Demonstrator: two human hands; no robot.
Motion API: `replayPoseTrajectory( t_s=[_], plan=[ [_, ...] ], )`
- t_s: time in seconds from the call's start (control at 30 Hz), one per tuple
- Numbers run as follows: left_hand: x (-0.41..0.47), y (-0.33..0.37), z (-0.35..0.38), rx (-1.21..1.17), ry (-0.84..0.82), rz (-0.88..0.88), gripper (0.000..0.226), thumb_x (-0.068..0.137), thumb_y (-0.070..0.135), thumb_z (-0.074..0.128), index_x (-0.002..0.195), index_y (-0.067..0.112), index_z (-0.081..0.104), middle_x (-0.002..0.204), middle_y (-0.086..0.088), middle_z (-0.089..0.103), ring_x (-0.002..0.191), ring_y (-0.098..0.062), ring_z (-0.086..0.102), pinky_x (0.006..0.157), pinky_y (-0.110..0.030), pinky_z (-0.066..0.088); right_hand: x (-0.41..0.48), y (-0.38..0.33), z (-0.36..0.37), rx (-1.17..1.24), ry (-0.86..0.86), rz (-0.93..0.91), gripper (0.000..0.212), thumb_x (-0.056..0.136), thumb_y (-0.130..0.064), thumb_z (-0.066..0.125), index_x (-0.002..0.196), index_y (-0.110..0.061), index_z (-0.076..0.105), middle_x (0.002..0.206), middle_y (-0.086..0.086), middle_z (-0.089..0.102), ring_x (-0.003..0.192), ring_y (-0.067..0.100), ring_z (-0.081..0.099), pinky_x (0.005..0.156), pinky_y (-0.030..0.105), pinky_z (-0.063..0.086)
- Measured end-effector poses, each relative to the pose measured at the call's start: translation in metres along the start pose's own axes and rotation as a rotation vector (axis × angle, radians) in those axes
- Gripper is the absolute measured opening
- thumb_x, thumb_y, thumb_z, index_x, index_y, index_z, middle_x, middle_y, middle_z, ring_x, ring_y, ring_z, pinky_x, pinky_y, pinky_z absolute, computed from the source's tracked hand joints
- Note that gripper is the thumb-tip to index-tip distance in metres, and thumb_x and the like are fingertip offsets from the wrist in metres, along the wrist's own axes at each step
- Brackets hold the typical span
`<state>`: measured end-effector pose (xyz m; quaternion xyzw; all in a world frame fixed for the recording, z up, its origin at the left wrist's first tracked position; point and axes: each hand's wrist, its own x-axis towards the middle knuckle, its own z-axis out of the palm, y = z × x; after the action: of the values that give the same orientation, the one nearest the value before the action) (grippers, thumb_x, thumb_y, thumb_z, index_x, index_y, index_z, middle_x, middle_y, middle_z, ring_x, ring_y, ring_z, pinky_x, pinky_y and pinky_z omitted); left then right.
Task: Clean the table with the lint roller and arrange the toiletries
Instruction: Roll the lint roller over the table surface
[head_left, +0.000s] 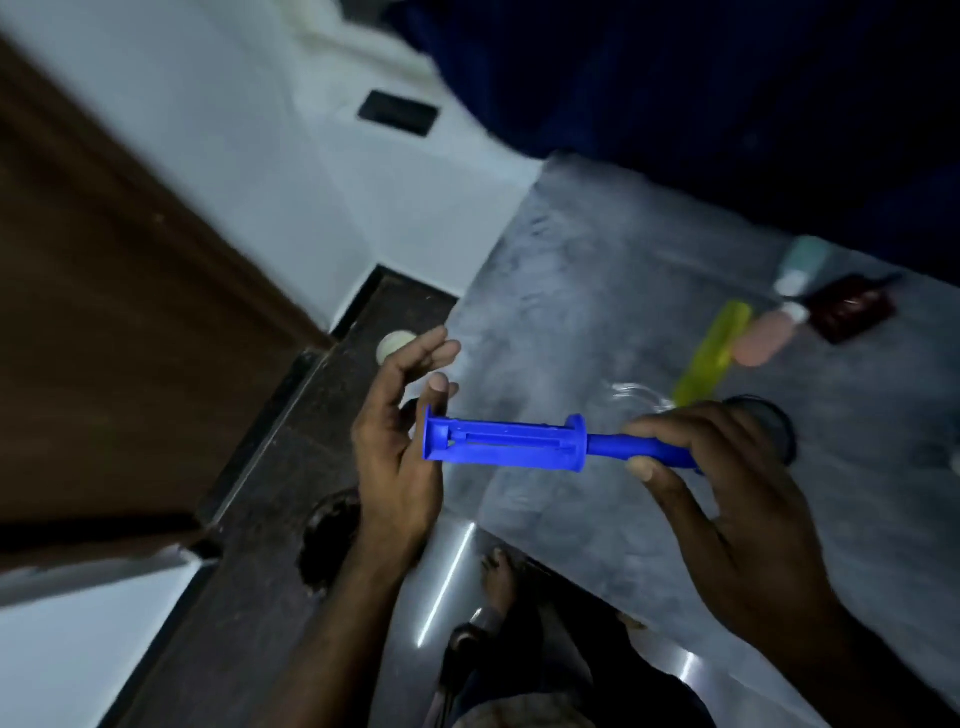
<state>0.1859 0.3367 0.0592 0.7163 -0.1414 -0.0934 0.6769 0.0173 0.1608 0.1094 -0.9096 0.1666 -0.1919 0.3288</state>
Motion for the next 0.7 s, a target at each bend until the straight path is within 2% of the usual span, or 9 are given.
replayPoseTrajectory(
  t_s=[0.1,0.27,0.37,0.43,0.5,0.6,0.7],
  plan=[
    [0.005,0.018,0.055,0.013,-0.122,0.054,0.034,0.109,0.014,0.051,0.139,0.006,0.063,0.133,-0.013,0.070,0.129,-0.029,0.067,0.100,-0.050,0.061,-0.023,0.024,-0.040,-0.010,0.122,0.096,0.018,0.096,-0.024,0.060,0.113,-0.022,0.067,0.111,-0.019,0.059,0.111,0.002,0.052,0.097,0.034,0.043],
    [-0.004,0.035,0.154,0.032,-0.324,0.061,0.032,0.109,0.013,0.052,0.138,0.006,0.064,0.128,-0.009,0.072,0.126,-0.028,0.068,0.100,-0.050,0.061,-0.067,0.068,-0.099,-0.018,0.281,0.274,0.020,0.096,-0.025,0.060,0.115,-0.031,0.063,0.108,-0.023,0.057,0.109,0.003,0.053,0.093,0.029,0.042],
    [-0.018,0.039,0.213,0.030,-0.440,0.071,0.030,0.109,0.010,0.052,0.136,0.008,0.065,0.126,-0.007,0.073,0.125,-0.027,0.068,0.098,-0.051,0.062,-0.094,0.097,-0.127,-0.040,0.353,0.369,0.018,0.096,-0.026,0.060,0.114,-0.029,0.064,0.114,-0.023,0.057,0.107,0.004,0.054,0.091,0.033,0.045],
    [-0.027,0.038,0.251,0.026,-0.518,0.079,0.032,0.107,-0.001,0.053,0.135,0.009,0.065,0.126,-0.009,0.073,0.125,-0.028,0.069,0.098,-0.050,0.061,-0.111,0.116,-0.144,-0.051,0.390,0.427,0.018,0.097,-0.027,0.059,0.114,-0.031,0.063,0.114,-0.028,0.055,0.107,0.002,0.053,0.090,0.031,0.044],
    [-0.037,0.036,0.288,0.021,-0.589,0.067,0.041,0.103,-0.015,0.055,0.135,0.008,0.065,0.127,-0.009,0.073,0.122,-0.024,0.069,0.096,-0.042,0.061,-0.127,0.135,-0.161,-0.063,0.428,0.479,0.020,0.097,-0.029,0.058,0.116,-0.036,0.060,0.113,-0.034,0.053,0.108,-0.001,0.053,0.090,0.027,0.042],
    [-0.053,0.028,0.342,0.030,-0.693,0.062,0.050,0.096,-0.024,0.056,0.135,0.006,0.065,0.125,-0.013,0.073,0.118,-0.022,0.070,0.096,-0.036,0.058,-0.152,0.163,-0.182,-0.076,0.494,0.531,0.020,0.097,-0.028,0.059,0.116,-0.034,0.060,0.108,-0.028,0.056,0.107,0.003,0.055,0.091,0.026,0.044],
    [-0.069,0.022,0.391,0.080,-0.805,0.062,0.046,0.094,-0.015,0.059,0.132,0.010,0.066,0.123,-0.010,0.074,0.115,-0.016,0.070,0.094,-0.028,0.057,-0.175,0.189,-0.198,-0.097,0.545,0.596,0.018,0.098,-0.030,0.058,0.115,-0.027,0.063,0.107,-0.019,0.057,0.104,0.011,0.058,0.091,0.028,0.045]
  ],
)
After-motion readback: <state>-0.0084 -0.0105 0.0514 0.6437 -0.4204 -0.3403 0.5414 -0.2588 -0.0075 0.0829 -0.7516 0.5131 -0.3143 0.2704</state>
